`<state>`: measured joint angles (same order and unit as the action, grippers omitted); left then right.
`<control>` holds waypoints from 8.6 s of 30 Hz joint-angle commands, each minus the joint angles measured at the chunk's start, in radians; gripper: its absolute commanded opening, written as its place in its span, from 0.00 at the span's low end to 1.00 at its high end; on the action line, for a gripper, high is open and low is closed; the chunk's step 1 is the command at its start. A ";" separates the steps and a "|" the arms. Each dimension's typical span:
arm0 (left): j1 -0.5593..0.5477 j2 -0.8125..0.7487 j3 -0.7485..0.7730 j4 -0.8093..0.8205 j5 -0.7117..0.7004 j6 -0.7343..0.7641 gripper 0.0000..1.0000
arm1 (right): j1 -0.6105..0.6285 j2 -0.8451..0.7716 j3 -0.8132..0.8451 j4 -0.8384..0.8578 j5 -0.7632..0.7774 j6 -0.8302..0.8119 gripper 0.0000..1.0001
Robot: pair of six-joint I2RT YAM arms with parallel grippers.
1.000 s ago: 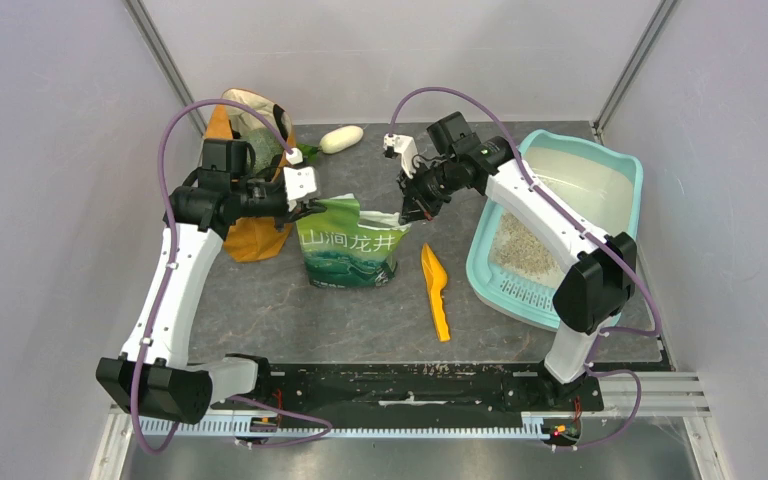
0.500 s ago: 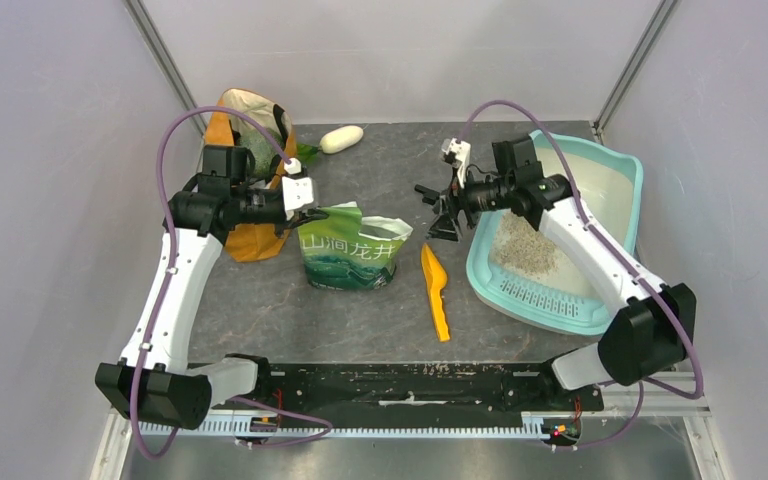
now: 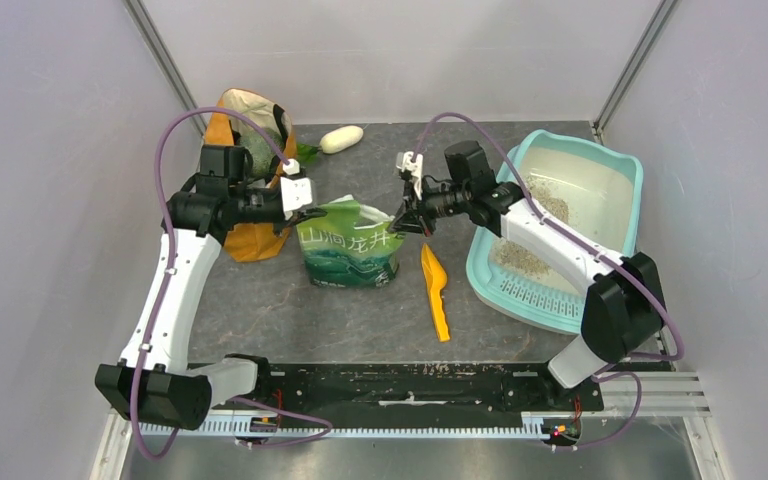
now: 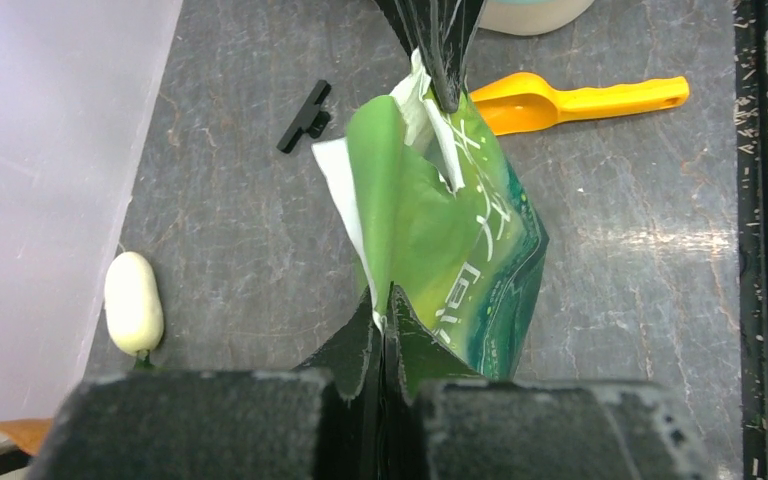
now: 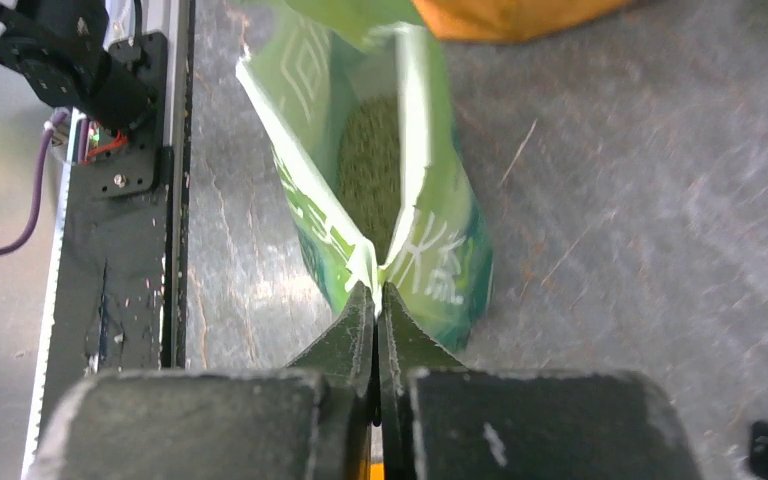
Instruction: Fill the litter box with clean litter
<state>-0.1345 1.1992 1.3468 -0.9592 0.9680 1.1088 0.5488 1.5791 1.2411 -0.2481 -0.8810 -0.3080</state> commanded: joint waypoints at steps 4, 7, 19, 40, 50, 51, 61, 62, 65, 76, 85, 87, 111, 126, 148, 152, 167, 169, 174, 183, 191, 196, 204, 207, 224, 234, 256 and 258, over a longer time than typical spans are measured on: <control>0.007 -0.027 -0.028 0.070 -0.014 0.048 0.02 | 0.034 -0.042 0.225 -0.146 -0.038 -0.097 0.00; 0.026 -0.030 -0.031 0.092 -0.038 0.028 0.02 | 0.032 -0.085 0.146 -0.124 -0.015 -0.146 0.00; 0.035 0.069 0.020 0.082 -0.013 -0.159 0.02 | -0.120 -0.085 -0.069 0.112 -0.130 0.203 0.87; 0.034 0.299 0.196 0.071 -0.212 -0.568 0.02 | -0.105 0.020 -0.173 0.533 -0.161 0.578 0.25; 0.036 0.436 0.302 -0.101 -0.203 -0.724 0.35 | -0.110 0.043 -0.104 0.294 -0.202 0.490 0.00; 0.041 0.430 0.332 -0.123 -0.202 -0.687 0.40 | -0.110 0.045 -0.104 0.295 -0.203 0.501 0.00; 0.034 -0.001 0.175 0.196 -0.086 -0.323 0.75 | -0.114 0.102 -0.029 0.218 -0.218 0.609 0.00; -0.003 -0.033 0.129 0.193 -0.118 -0.273 0.74 | -0.115 0.106 -0.024 0.215 -0.222 0.625 0.00; -0.146 -0.109 0.007 0.159 -0.221 -0.096 0.74 | -0.120 0.116 -0.014 0.212 -0.229 0.659 0.01; -0.218 -0.033 -0.222 0.295 -0.354 0.171 0.75 | -0.128 0.149 0.014 0.188 -0.267 0.708 0.04; -0.218 0.033 -0.204 0.188 -0.364 0.228 0.69 | -0.142 0.155 0.056 0.184 -0.305 0.794 0.37; -0.218 0.040 -0.202 0.167 -0.378 0.238 0.66 | -0.145 0.160 0.069 0.187 -0.316 0.820 0.39; -0.259 0.095 -0.137 0.149 -0.347 0.238 0.68 | -0.137 0.353 0.350 -0.444 -0.198 0.483 0.00; -0.261 0.177 -0.082 -0.014 -0.382 0.296 0.07 | -0.169 0.379 0.438 -0.623 -0.124 0.341 0.20; -0.206 0.225 0.020 -0.085 -0.195 0.264 0.02 | -0.012 -0.107 0.000 -0.012 -0.023 -0.195 0.76; -0.206 0.219 0.012 -0.067 -0.189 0.267 0.02 | 0.019 -0.044 -0.002 0.005 -0.005 -0.228 0.76; -0.183 0.109 -0.158 0.114 -0.121 0.125 0.65 | 0.038 0.047 0.078 -0.226 0.093 -0.351 0.00; -0.216 0.100 -0.203 0.242 -0.128 0.012 0.80 | 0.039 0.072 0.115 -0.258 0.082 -0.341 0.00; -0.262 0.124 -0.295 0.443 -0.185 -0.062 0.85 | 0.039 0.076 0.128 -0.271 0.050 -0.341 0.00; -0.251 0.162 -0.368 0.429 -0.177 0.025 0.16 | 0.034 0.072 0.057 -0.220 0.050 -0.331 0.63; -0.245 0.157 -0.373 0.473 -0.174 -0.036 0.11 | 0.048 0.151 0.010 -0.027 0.121 -0.236 0.60; -0.219 0.161 -0.390 0.453 -0.187 -0.064 0.07 | 0.033 0.180 0.012 -0.040 0.182 -0.223 0.01; -0.191 0.189 -0.403 0.335 -0.176 -0.029 0.02 | 0.007 0.165 -0.012 -0.164 0.065 -0.313 0.00; -0.181 0.224 -0.324 0.222 -0.154 -0.051 0.02 | -0.026 0.181 0.050 -0.242 0.000 -0.316 0.00; -0.189 0.164 -0.210 0.215 -0.188 -0.239 0.53 | -0.020 -0.065 -0.027 -0.011 0.077 -0.234 0.81; -0.188 0.085 -0.176 0.209 -0.278 -0.088 0.60 | 0.073 -0.090 -0.038 0.003 0.097 -0.353 0.71; -0.127 0.149 -0.115 -0.083 -0.216 0.250 0.09 | 0.073 0.078 0.105 -0.281 0.070 -0.538 0.00; -0.112 0.164 -0.094 -0.117 -0.207 0.263 0.03 | 0.055 0.128 0.200 -0.462 0.005 -0.566 0.00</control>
<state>-0.2924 1.3403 1.1797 -0.9276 0.6952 1.2472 0.6518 1.6550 1.2606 -0.4149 -0.7448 -0.8230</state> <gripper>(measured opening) 0.096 0.013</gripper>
